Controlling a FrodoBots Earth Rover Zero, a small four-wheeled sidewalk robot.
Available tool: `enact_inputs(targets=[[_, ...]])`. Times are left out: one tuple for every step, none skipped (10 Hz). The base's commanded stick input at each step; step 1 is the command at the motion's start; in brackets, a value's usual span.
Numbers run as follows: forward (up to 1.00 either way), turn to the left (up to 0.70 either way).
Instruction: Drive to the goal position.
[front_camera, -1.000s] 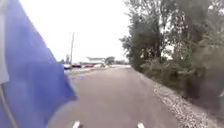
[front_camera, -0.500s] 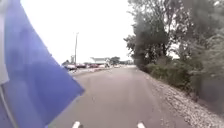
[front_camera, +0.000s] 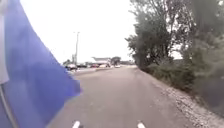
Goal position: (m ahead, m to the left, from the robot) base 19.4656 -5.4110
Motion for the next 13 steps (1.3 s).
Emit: enact_inputs(targets=[[0.60,-0.04],[0.60,-0.15],[0.60,-0.15],[0.60,-0.13],[0.60,-0.02],[0.60,0.00],[0.60,0.00],[0.60,0.00],[0.60,0.00],[0.60,0.00],[0.60,0.00],[0.60,0.00],[0.60,0.00]])
